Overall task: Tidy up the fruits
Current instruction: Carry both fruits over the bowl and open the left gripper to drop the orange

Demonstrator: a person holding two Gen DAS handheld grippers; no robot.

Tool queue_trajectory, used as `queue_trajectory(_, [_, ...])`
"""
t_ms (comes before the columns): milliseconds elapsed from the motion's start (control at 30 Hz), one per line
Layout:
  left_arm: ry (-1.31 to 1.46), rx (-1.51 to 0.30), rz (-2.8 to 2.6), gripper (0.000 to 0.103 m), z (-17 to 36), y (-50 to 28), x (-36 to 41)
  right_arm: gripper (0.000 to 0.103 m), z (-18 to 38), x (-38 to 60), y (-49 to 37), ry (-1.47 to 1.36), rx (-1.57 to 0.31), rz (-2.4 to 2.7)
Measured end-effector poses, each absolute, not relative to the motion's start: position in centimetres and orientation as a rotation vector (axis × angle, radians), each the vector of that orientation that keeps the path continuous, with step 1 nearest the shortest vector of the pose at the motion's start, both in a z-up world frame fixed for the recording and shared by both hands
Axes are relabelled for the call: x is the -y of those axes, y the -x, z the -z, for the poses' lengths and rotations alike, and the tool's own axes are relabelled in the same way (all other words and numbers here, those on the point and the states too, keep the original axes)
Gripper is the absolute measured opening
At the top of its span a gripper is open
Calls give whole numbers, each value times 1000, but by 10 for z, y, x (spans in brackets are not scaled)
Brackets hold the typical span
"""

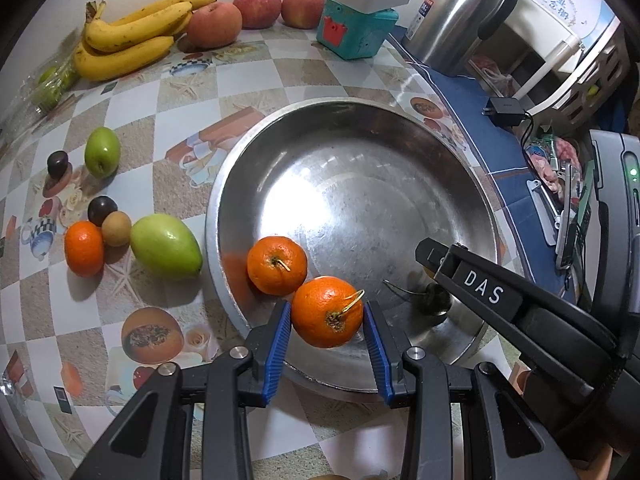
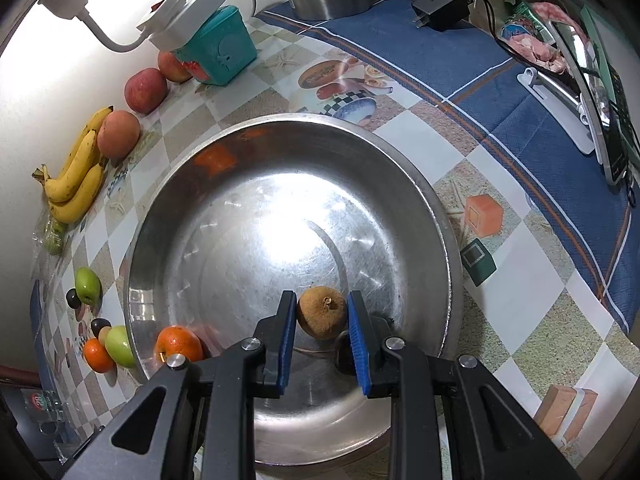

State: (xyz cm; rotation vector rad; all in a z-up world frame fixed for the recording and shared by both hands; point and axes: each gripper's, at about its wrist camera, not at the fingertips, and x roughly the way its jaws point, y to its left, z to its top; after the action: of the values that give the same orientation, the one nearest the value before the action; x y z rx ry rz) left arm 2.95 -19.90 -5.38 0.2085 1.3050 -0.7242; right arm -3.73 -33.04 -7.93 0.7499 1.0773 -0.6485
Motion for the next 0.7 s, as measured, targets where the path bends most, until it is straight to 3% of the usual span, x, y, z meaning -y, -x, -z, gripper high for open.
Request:
queue_trajectory(333, [-198,-1313,725,41,54,-31,198,34,77,328,35,-738,-1071,645])
queue_trajectory(700, [-166,-1294,734,43,45,-33,192,34,71,327,35,-723,-1058,651])
